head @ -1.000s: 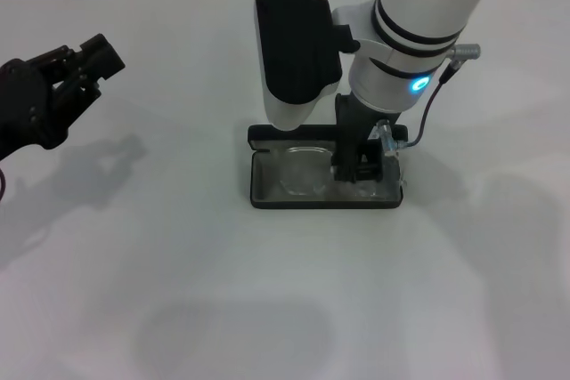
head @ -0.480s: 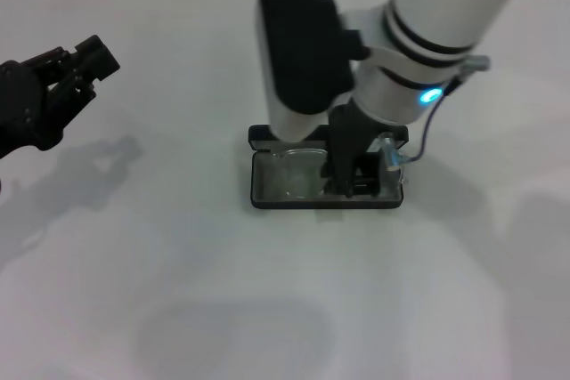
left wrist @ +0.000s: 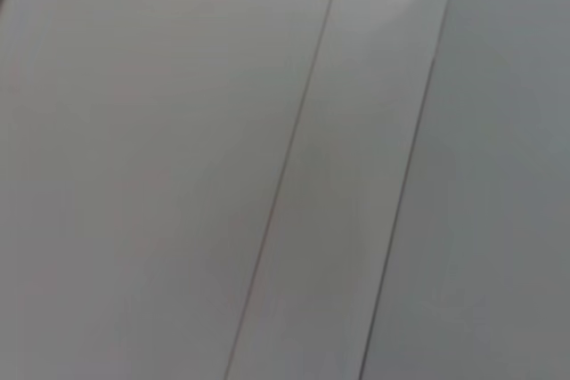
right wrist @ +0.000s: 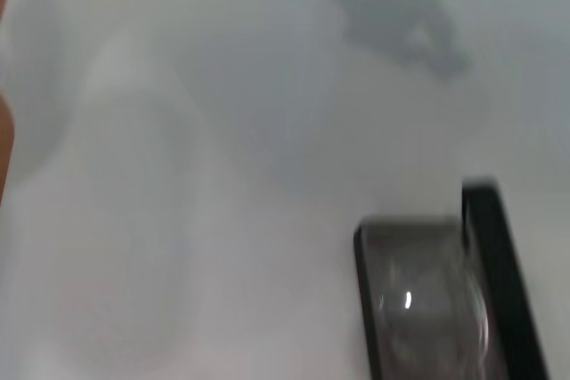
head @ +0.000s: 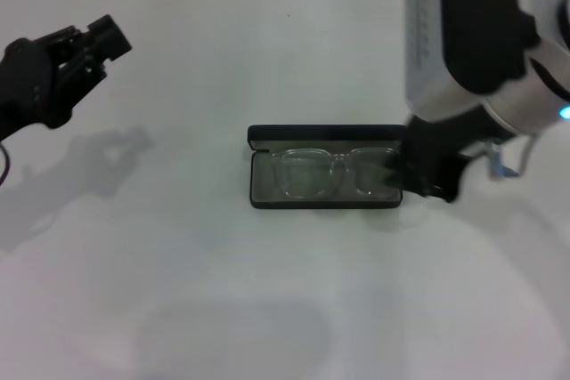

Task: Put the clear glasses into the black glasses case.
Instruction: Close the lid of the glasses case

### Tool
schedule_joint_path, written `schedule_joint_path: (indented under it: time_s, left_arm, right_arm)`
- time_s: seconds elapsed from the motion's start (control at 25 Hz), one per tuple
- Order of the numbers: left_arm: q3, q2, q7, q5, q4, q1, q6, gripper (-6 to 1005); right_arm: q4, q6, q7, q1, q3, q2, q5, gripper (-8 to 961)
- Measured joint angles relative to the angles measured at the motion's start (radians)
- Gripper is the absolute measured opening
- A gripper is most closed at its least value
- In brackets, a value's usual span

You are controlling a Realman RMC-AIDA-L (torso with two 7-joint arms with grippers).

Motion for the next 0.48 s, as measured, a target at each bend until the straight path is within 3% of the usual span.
schedule_joint_path:
  time_s: [0.2, 0.48]
  left_arm:
    - [0.001, 0.001, -0.003, 0.019, -0.004, -0.041, -0.004, 182]
    - [0.001, -0.009, -0.014, 0.034, -0.007, -0.068, -0.017, 181]
  right_arm:
    - [0.004, 0.024, 0.039, -0.061, -0.088, 0.005, -0.165, 122]
    - [0.069, 0.129, 0.058, -0.054, -0.175, 0.005, -0.245, 121]
